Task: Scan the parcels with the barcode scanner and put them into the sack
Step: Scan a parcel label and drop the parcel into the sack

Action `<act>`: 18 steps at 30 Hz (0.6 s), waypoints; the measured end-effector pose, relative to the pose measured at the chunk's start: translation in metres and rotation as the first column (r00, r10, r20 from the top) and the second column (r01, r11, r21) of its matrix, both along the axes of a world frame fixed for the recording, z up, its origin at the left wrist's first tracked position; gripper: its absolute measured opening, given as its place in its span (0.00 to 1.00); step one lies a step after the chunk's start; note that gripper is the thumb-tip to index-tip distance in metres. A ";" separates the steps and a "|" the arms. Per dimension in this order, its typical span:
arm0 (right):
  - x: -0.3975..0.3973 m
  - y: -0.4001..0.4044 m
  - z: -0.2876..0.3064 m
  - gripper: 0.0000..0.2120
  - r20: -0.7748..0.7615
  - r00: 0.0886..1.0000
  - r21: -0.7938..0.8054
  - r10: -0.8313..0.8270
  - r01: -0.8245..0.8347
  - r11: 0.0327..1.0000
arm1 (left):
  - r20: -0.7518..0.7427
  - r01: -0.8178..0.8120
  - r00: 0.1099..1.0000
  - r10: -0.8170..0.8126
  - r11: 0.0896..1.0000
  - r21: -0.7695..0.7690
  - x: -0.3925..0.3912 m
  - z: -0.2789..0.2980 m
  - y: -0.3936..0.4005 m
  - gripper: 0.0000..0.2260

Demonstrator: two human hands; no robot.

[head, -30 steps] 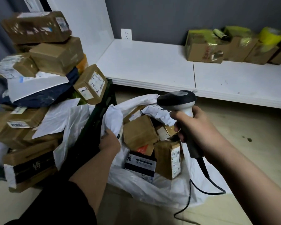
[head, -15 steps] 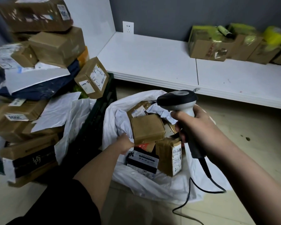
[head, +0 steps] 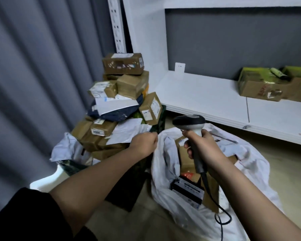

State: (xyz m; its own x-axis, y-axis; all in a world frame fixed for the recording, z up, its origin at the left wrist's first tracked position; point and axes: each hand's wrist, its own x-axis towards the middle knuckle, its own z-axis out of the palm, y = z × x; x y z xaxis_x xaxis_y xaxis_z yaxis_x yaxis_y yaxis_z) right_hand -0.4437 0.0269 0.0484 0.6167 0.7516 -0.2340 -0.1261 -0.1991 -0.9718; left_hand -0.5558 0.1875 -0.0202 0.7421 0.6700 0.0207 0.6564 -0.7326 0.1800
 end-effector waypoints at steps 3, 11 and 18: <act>-0.022 0.010 0.003 0.10 -0.023 1.000 0.019 0.021 -0.021 1.000 | 0.011 -0.045 0.999 0.044 0.988 0.148 -0.037 0.018 0.017 0.12; -0.049 0.034 -0.002 0.13 -0.052 0.996 0.000 0.068 -0.068 0.998 | -0.367 -0.222 0.909 0.198 0.975 -0.025 -0.080 -0.008 0.065 0.33; -0.050 0.041 -0.004 0.10 -0.080 0.995 0.042 0.066 -0.062 0.997 | -0.301 -0.211 0.920 0.249 0.965 0.155 -0.057 -0.012 0.067 0.16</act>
